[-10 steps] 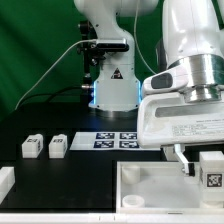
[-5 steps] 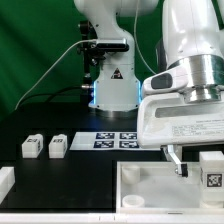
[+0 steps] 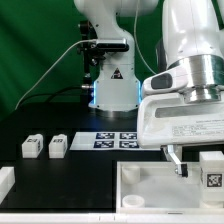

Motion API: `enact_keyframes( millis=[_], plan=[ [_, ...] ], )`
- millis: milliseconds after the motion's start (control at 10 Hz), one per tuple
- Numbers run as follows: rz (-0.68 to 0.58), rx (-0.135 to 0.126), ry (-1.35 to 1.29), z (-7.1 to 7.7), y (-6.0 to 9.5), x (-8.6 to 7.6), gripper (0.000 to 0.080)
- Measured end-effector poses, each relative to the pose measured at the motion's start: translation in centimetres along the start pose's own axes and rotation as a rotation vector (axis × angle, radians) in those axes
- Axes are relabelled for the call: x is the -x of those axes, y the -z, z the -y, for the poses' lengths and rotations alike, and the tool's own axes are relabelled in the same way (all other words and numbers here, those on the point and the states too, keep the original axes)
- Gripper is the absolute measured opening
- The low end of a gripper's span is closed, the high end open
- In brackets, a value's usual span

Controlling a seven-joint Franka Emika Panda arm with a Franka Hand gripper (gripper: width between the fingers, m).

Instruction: Assemble one leg

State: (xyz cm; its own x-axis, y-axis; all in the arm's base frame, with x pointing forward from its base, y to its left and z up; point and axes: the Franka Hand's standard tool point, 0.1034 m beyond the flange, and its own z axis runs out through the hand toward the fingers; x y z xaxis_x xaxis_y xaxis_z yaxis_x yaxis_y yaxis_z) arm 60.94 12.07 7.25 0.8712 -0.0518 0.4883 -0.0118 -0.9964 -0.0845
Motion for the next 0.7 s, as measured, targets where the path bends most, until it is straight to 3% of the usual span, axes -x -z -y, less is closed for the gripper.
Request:
enact_keyframes(
  millis=[100, 300, 400, 500, 700],
  plan=[
    [0.05, -0.013, -0.01, 0.0, 0.8, -0.8, 0.0649],
    [0.065, -0.004, -0.02, -1.0, 0.2, -0.8, 0.0649],
    [0.188, -0.024, -0.035, -0.9, -0.1, -0.3, 0.0649],
    [0.302, -0.042, -0.047, -0.7, 0.2, -0.8, 0.0649],
    [0.522, -0.039, -0.052, -1.1, -0.1, -1.3, 0.0649]
  ],
)
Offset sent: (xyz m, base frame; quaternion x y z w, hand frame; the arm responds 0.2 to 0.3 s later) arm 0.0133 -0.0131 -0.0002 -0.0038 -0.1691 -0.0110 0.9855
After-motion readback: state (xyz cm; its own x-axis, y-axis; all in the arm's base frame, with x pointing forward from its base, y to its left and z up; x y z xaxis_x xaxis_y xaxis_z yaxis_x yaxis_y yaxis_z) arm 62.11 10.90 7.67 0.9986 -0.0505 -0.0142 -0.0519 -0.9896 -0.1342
